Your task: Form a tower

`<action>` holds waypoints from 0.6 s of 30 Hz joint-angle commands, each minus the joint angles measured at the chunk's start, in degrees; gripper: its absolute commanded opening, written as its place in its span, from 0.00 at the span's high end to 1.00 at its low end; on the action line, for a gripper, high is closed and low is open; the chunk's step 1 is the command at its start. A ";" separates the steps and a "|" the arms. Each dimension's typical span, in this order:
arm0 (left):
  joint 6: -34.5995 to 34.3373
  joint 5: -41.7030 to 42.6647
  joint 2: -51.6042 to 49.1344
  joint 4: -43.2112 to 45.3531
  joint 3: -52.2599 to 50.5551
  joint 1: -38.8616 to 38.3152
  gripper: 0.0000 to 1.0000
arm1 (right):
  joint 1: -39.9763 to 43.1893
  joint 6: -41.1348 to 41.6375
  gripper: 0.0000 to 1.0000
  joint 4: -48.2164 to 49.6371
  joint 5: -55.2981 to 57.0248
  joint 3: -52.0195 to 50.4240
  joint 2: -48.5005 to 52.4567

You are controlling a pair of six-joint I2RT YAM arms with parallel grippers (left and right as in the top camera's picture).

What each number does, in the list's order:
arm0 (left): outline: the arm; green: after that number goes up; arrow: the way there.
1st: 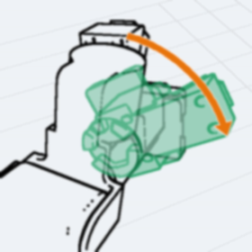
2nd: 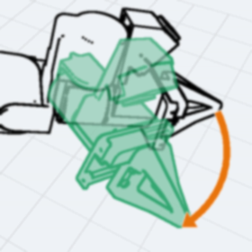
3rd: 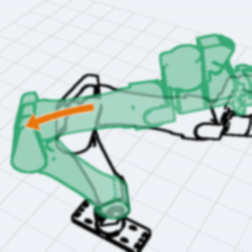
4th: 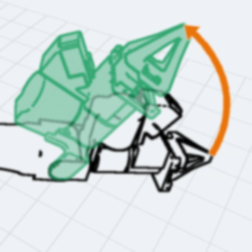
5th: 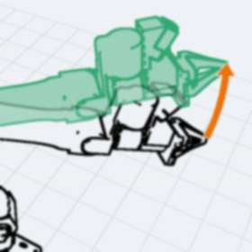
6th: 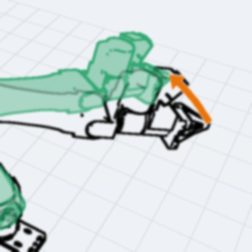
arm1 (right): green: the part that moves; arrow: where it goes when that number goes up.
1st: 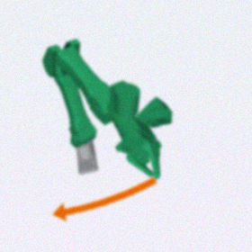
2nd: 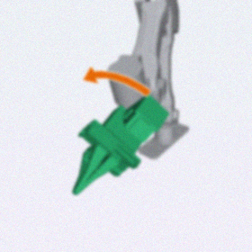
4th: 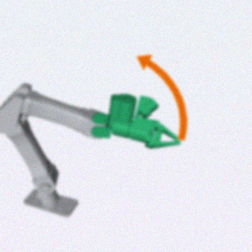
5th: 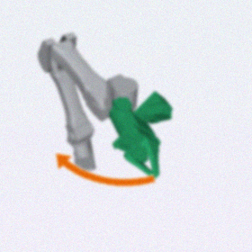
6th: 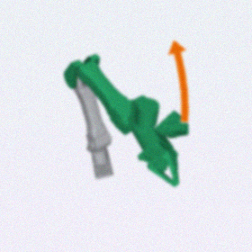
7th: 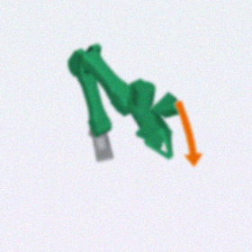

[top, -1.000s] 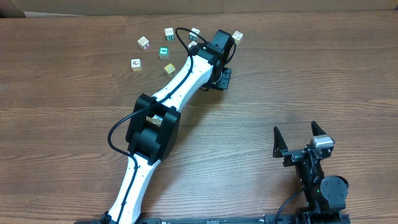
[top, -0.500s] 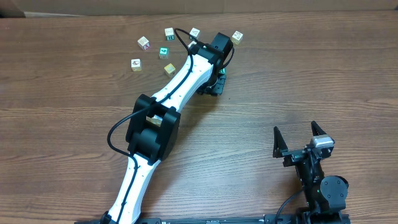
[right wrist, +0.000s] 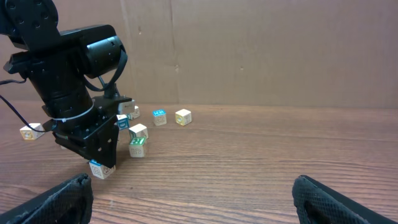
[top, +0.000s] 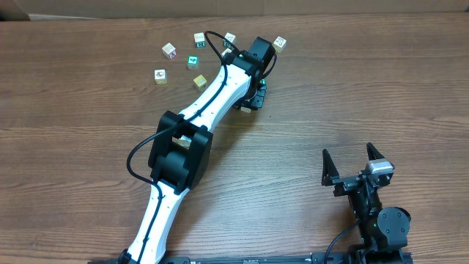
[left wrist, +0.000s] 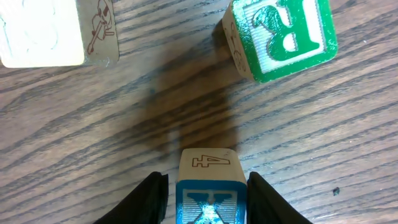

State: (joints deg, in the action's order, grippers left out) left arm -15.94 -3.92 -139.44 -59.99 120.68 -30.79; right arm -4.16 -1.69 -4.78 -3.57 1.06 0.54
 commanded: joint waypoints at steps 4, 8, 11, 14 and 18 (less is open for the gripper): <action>0.72 -1.01 -0.70 0.02 -0.20 -0.37 0.64 | -0.37 -0.09 0.00 0.15 0.55 -0.61 -0.37; 0.70 -0.98 -0.70 0.04 -0.20 -0.37 0.66 | -0.37 -0.09 0.00 0.15 0.55 -0.61 -0.37; 0.70 -0.98 -0.70 0.07 -0.20 -0.37 0.67 | -0.37 -0.09 0.00 0.15 0.55 -0.61 -0.37; 0.72 -0.98 -0.70 0.04 -0.20 -0.37 0.66 | -0.37 -0.09 0.00 0.15 0.55 -0.61 -0.37; 0.70 -0.98 -0.70 0.04 -0.20 -0.35 0.56 | -0.37 -0.09 0.00 0.15 0.55 -0.61 -0.37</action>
State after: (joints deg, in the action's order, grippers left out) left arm -16.01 -4.19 -139.44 -59.99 120.68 -30.79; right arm -4.19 -1.69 -4.80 -3.57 1.06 0.54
